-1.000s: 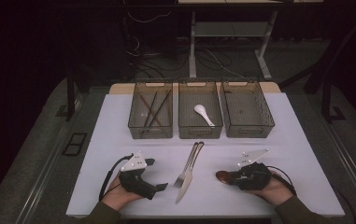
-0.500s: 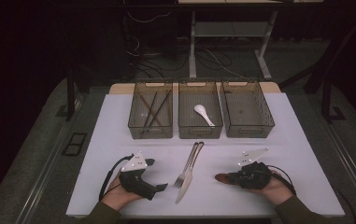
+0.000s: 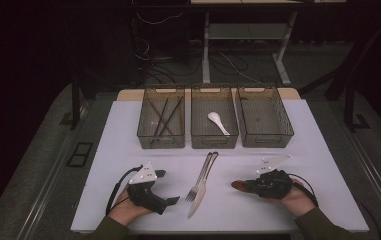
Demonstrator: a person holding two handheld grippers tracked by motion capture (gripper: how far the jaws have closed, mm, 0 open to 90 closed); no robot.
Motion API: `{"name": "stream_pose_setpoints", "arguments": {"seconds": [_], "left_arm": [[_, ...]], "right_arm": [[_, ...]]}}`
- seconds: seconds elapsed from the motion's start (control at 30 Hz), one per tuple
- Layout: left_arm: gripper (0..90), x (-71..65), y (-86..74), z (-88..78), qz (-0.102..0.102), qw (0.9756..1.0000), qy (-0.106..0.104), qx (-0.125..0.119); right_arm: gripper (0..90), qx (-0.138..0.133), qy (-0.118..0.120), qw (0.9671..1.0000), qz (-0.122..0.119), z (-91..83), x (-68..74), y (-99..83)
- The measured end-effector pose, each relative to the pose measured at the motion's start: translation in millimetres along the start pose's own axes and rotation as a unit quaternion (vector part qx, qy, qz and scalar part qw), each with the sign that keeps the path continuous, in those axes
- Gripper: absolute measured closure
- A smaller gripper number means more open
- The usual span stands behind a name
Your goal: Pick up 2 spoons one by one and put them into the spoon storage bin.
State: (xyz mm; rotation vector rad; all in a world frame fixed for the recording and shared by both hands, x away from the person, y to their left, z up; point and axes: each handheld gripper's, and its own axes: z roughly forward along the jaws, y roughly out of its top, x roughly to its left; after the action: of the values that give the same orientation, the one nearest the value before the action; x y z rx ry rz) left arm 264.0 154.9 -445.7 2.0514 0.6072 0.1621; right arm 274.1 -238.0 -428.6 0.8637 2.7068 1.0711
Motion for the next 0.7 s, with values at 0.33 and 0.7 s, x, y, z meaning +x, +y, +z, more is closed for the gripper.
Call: {"name": "stream_pose_setpoints", "arguments": {"seconds": [0.33, 0.7], "left_arm": [[0.0, 0.1, 0.2, -0.2, 0.000, 1.0000, 0.000, -0.001], [0.0, 0.1, 0.3, -0.4, 0.000, 1.0000, 0.002, -0.001]], "right_arm": [[82.5, -0.022, -0.006, 0.9997, 0.013, -5.9, -9.9, 10.1], [82.5, -0.060, -0.019, 0.9975, 0.032, -15.0, -21.0, 29.1]]}}
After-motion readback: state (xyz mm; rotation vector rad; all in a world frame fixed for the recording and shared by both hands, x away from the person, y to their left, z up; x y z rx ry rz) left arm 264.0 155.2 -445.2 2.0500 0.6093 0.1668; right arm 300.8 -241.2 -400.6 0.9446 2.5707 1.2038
